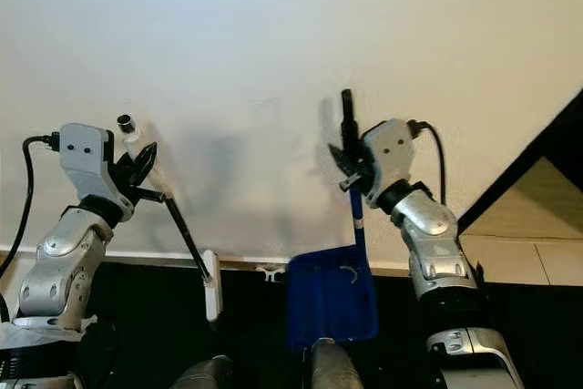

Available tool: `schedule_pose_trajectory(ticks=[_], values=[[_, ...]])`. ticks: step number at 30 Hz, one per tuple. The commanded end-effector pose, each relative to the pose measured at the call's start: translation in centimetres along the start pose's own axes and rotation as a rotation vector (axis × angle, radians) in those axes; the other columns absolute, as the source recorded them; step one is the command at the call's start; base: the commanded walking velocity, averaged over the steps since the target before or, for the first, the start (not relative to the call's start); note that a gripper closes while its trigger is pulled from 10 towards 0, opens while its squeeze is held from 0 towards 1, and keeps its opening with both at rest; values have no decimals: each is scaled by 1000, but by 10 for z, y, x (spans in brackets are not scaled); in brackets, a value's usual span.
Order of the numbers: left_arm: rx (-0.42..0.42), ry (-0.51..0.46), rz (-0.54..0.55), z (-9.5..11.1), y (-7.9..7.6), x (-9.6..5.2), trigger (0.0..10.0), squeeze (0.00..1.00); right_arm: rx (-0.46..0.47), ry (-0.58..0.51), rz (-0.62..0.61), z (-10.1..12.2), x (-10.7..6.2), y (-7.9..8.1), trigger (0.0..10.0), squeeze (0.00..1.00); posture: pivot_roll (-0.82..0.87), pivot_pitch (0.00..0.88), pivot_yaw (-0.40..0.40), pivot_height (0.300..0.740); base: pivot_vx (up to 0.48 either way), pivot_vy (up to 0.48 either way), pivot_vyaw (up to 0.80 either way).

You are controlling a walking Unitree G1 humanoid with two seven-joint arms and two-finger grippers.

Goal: Sweep floor

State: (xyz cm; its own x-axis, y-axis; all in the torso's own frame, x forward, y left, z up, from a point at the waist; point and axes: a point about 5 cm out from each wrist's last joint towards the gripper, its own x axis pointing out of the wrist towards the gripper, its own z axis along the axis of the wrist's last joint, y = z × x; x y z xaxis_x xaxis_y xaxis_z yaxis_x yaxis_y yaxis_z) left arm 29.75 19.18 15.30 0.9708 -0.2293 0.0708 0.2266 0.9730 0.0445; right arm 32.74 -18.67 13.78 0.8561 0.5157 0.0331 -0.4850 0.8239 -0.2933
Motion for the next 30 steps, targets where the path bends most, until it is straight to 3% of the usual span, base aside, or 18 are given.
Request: schedule_pose_trajectory(ticks=[1,5,11,19,30], values=[[22,-4,10,1,5,-4,10000,0,-14,36,44,-12,-5,8,10000,0,37,168,82,740,0,0,0],[24,4,11,0,7,-6,10000,0,-24,86,60,-26,-9,15,10000,0,42,178,88,740,0,0,0],[32,15,7,-1,8,-6,10000,0,-69,91,-37,-33,-8,16,10000,0,54,189,97,740,0,0,0],[38,28,10,-4,11,-8,10000,0,-93,119,-52,-41,-12,22,10000,0,56,191,99,740,0,0,0],[17,40,-5,-15,12,-6,10000,0,-112,128,-188,-45,-12,19,10000,0,44,190,91,740,0,0,0]])
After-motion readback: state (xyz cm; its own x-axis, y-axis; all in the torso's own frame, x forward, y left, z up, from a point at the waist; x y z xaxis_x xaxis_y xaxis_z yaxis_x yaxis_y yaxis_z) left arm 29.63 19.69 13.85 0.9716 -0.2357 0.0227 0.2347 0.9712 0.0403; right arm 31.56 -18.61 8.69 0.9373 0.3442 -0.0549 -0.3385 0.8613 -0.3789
